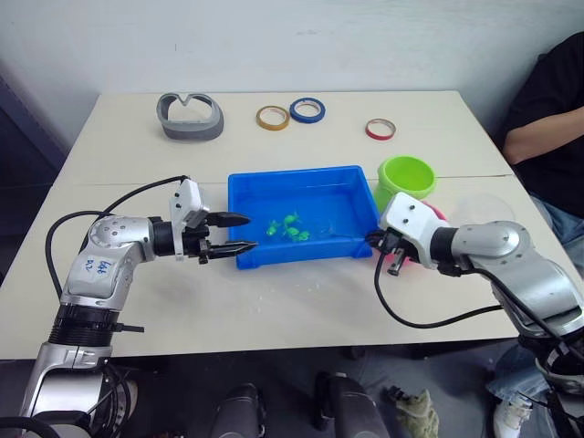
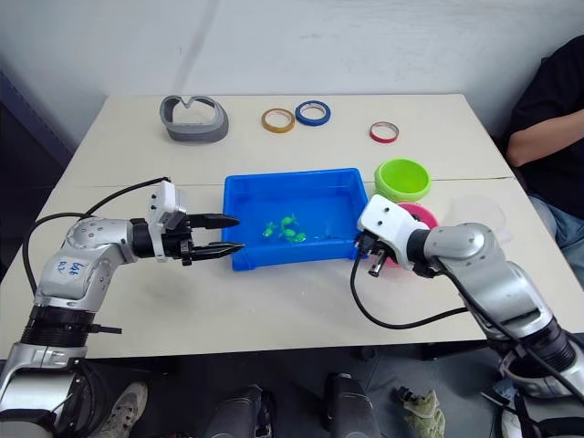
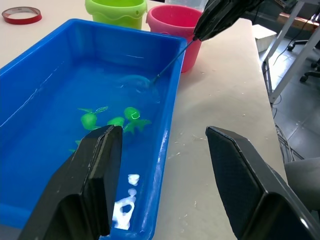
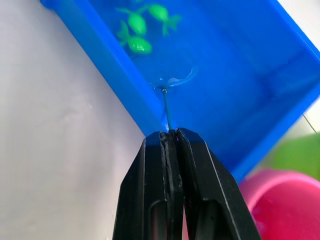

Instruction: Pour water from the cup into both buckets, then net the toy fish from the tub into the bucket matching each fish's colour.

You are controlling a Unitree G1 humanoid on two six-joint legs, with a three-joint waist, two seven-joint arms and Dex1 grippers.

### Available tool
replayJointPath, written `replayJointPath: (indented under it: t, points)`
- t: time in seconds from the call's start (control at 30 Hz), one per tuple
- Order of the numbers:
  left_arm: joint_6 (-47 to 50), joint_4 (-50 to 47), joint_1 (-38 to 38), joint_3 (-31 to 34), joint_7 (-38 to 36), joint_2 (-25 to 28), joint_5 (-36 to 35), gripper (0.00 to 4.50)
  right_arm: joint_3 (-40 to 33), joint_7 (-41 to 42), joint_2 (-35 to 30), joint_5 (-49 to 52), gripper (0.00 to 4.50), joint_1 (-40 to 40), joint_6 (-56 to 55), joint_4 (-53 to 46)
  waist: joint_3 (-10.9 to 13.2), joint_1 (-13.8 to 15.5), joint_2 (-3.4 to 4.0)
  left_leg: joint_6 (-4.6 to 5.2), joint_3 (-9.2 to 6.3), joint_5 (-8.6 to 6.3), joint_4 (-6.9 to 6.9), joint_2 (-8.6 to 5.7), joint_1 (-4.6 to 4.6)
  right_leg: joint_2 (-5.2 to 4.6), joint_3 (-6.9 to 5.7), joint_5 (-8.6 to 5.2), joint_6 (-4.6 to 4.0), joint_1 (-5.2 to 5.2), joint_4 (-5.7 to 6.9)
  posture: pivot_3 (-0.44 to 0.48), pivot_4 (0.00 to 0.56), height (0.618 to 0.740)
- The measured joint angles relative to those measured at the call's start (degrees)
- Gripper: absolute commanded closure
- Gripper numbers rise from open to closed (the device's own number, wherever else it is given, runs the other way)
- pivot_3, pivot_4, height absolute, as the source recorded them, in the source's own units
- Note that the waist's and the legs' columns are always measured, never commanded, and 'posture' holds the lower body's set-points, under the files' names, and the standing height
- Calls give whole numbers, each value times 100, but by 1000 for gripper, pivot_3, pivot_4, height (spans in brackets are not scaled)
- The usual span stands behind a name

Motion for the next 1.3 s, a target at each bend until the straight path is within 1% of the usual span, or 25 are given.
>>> replayJointPath:
  t: [0.07, 0.17, 0.37, 0.53, 0.63, 0.73, 0.9, 1.2, 1.3]
  points:
    - [27, -6, 0, 6, 14, 4, 0, 1530, -45, -130, 360, 158, 4500, -3, 197, -3, 0, -4, 0, 0, 0, 0, -1, 0, 0, 0, 0, 0, 0, 0, 0, 0, 150, 713]
    - [78, -23, 0, 10, 35, 9, -1, 1530, -148, -219, 567, 315, 4500, -6, 397, -6, 0, 0, 0, 0, -2, 0, -1, 0, -2, -1, -3, 0, 0, 0, 0, 0, 150, 713]
    - [147, -103, 0, 30, 43, 58, -4, 1530, -596, -321, 685, 748, 4500, -8, 950, -6, 0, 6, 0, 1, -6, 0, 0, -2, -6, -5, -6, 0, 0, 0, -2, 0, 150, 713]
    - [165, -146, -8, 28, 43, 54, -4, 1530, -772, -319, 481, 908, 4500, 5, 1083, -23, 0, 3, 0, 1, -6, -1, -1, -2, -6, -4, -8, 0, 0, 1, -3, 0, 150, 713]
    - [169, -150, -18, 27, 43, 52, -3, 1530, -706, -240, 93, 847, 4500, 112, 938, -105, 1, 3, 1, 3, -6, -2, -3, -3, -7, -4, -8, 0, 0, 1, -8, 0, 150, 713]
    - [170, -150, -20, 25, 41, 48, -3, 1530, -435, -170, -332, 515, 4500, 178, 451, -116, 1, -6, 1, 5, -4, -3, -4, -3, -5, -3, -6, 0, 0, 1, -9, 0, 150, 713]
    - [171, -150, -21, 21, 41, 42, -4, 1530, -238, -176, -346, 320, 4500, 178, 161, -107, 1, 2, 1, 1, -5, -1, -4, 1, -6, 1, -8, 0, 0, 0, -8, 0, 150, 713]
    - [189, -154, -20, 22, 45, 42, -7, 1530, -238, -136, -348, 216, 4500, 132, 76, 102, 1, 4, 1, 2, -5, -2, -3, -1, -6, -2, -8, 0, 1, 1, -9, 0, 150, 713]
    - [189, -158, -20, 22, 46, 42, -9, 1530, -238, -132, -447, 156, 4500, 131, 63, 102, 1, 4, 1, 3, -5, -2, -3, -2, -6, -2, -8, 0, 1, 1, -10, 0, 150, 713]
